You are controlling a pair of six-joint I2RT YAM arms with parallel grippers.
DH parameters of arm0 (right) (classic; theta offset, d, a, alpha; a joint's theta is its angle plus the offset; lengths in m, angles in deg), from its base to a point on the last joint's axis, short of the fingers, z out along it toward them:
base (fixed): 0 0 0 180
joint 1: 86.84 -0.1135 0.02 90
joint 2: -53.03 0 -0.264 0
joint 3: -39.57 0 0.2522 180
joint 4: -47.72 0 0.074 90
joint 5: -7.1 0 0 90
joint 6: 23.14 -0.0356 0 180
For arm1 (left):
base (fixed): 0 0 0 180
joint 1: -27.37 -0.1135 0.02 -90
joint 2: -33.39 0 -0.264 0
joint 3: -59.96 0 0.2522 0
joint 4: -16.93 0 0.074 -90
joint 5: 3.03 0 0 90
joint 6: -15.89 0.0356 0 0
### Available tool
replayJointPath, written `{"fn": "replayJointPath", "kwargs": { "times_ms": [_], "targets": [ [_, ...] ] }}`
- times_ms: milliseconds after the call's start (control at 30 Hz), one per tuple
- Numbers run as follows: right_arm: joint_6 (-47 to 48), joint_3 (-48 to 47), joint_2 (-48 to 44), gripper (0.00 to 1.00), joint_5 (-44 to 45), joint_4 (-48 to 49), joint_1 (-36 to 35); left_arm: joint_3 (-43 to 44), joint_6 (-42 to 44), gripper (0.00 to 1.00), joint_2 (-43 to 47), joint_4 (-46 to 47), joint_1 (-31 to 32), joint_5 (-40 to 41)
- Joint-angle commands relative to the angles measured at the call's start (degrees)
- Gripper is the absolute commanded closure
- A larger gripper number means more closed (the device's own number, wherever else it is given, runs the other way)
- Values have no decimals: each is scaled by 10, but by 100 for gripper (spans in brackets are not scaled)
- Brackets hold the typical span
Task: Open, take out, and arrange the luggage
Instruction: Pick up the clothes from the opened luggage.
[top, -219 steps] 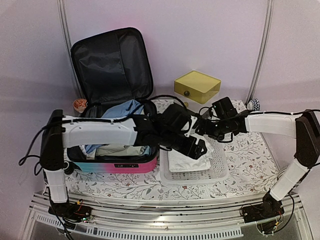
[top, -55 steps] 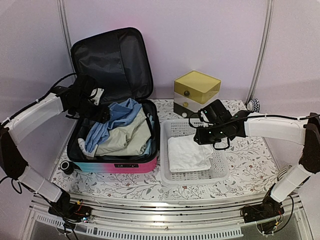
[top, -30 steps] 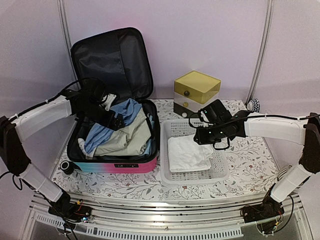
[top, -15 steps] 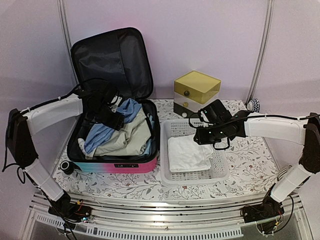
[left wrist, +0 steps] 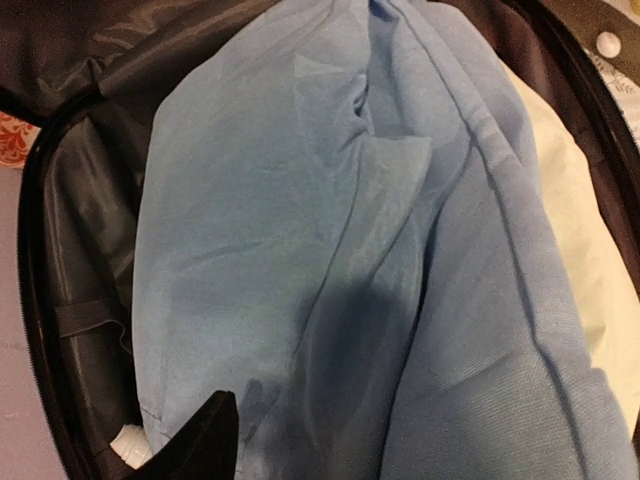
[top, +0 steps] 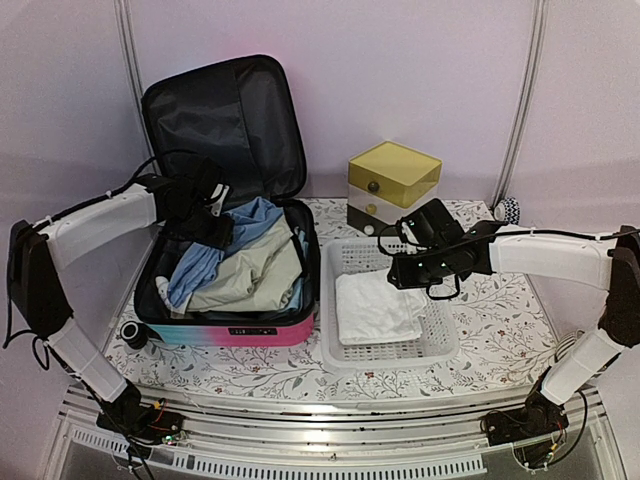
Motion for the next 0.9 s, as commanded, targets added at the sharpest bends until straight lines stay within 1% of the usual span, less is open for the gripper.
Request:
{"fn": "replayJointPath", "kwargs": {
  "times_ms": [0, 133, 333, 433, 567, 667, 800, 833, 867],
  "targets": [
    [4, 0, -24, 72, 2, 4, -3, 2, -7, 47, 19, 6, -12, 11],
    [5, -3, -26, 72, 5, 5, -3, -2, -4, 52, 21, 6, -15, 13],
    [5, -8, -28, 71, 10, 5, -3, -4, -1, 56, 29, 9, -20, 8],
    [6, -9, -28, 71, 11, 5, -2, -6, 0, 60, 31, 12, -24, -4],
    [7, -11, -28, 71, 12, 5, -3, -5, 5, 72, 31, 17, -25, -22],
    [7, -11, -28, 71, 11, 5, -3, -3, 14, 83, 30, 17, -25, -38],
    [7, -10, -27, 71, 10, 5, -3, -2, 21, 95, 32, 17, -25, -44],
    [7, -9, -27, 71, 10, 6, -3, -3, 23, 99, 33, 17, -25, -48],
    [7, -9, -28, 71, 9, 5, -3, -3, 24, 100, 35, 17, -25, -54]
  ]
}}
